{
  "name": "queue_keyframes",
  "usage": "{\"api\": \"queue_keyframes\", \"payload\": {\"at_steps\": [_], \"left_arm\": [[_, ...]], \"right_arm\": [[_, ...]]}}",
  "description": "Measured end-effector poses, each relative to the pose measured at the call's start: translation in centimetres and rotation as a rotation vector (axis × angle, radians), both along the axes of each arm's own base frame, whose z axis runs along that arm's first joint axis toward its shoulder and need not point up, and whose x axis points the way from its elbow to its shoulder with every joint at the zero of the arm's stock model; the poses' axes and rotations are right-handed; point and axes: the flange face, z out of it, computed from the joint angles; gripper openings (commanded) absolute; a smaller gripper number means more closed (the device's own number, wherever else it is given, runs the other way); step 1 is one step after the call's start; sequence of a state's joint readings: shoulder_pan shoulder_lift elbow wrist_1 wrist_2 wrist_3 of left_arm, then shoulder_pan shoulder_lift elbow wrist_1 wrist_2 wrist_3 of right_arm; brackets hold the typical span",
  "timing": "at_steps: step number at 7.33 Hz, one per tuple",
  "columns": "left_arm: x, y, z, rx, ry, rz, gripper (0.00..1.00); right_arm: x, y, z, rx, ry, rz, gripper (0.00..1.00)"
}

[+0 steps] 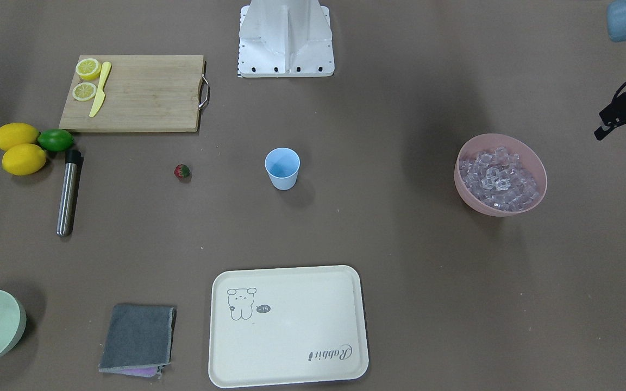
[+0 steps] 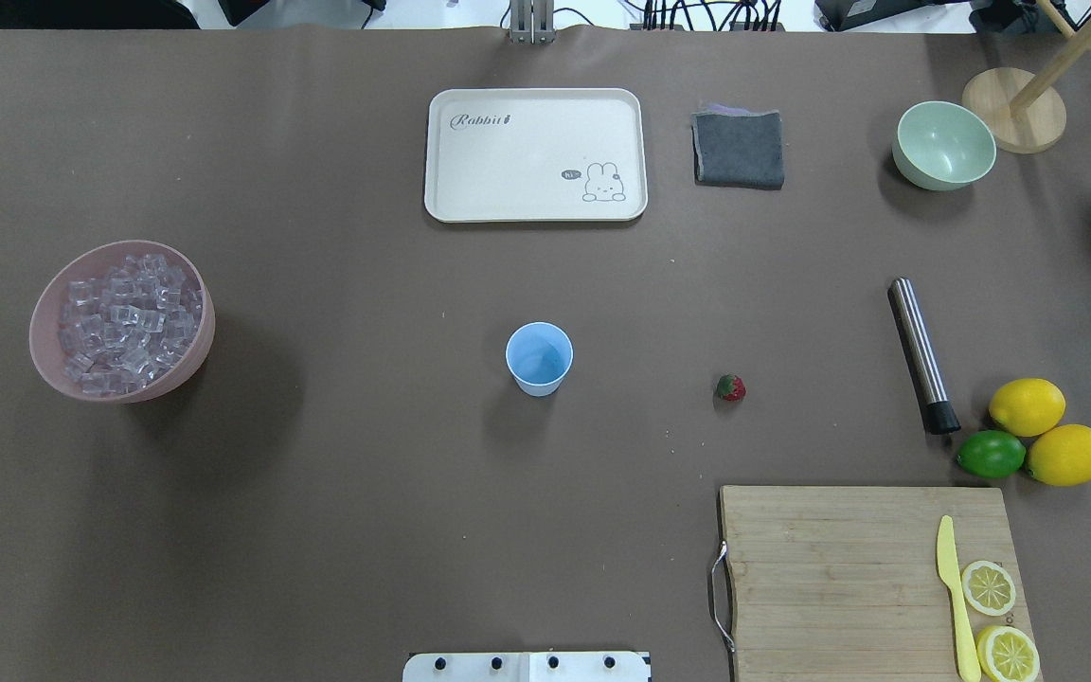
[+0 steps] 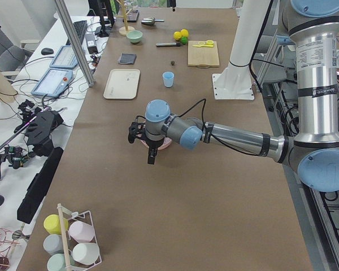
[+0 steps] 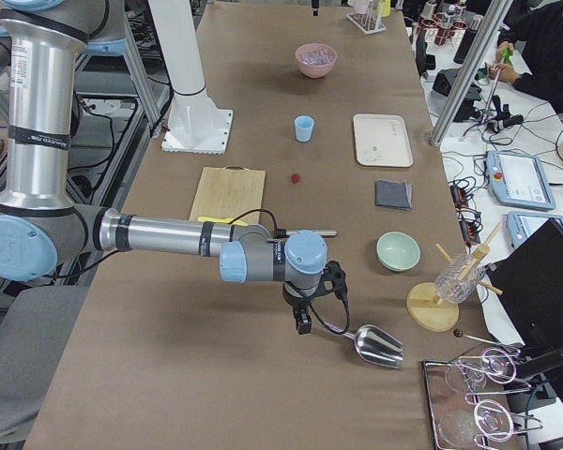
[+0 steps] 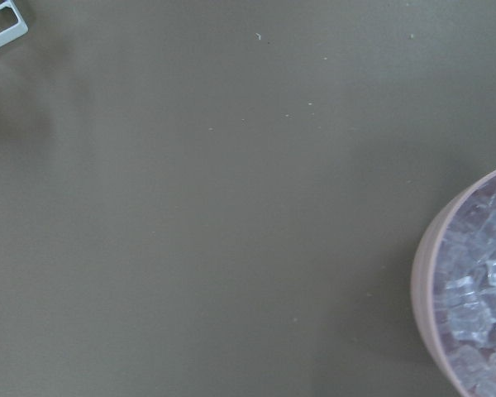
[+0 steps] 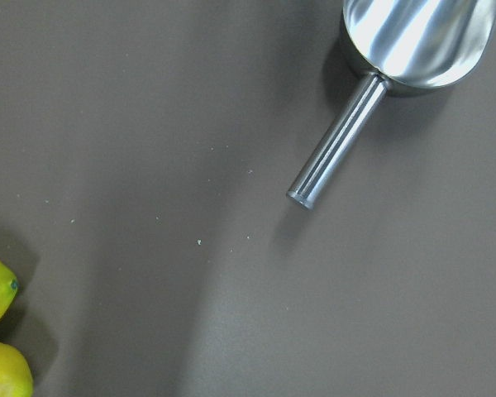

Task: Mash ice and strawberries in cup
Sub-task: 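Move the left gripper over the pink ice bowl and lower it into the cubes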

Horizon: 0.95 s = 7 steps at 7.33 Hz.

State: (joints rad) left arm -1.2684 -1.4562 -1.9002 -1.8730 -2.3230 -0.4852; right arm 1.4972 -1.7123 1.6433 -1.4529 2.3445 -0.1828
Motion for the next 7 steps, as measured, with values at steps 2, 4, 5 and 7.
{"api": "queue_keyframes", "payload": {"at_steps": [2, 4, 5, 7], "left_arm": [[3.8, 0.1, -3.4, 0.065, -0.010, 0.045, 0.97], [8.4, 0.0, -5.7, 0.136, -0.032, 0.107, 0.97], [11.1, 0.3, -6.3, 0.167, -0.056, 0.137, 0.97], [15.1, 1.3, -6.6, 0.203, -0.092, 0.185, 0.92]], "right_arm": [[0.0, 0.1, 0.2, 0.016, -0.002, -0.004, 1.00], [0.0, 0.6, 1.9, 0.062, -0.007, -0.003, 1.00], [-0.1, 0.7, 2.8, 0.075, -0.014, -0.003, 1.00], [-0.2, 0.8, 3.8, 0.074, -0.026, -0.006, 1.00]]}}
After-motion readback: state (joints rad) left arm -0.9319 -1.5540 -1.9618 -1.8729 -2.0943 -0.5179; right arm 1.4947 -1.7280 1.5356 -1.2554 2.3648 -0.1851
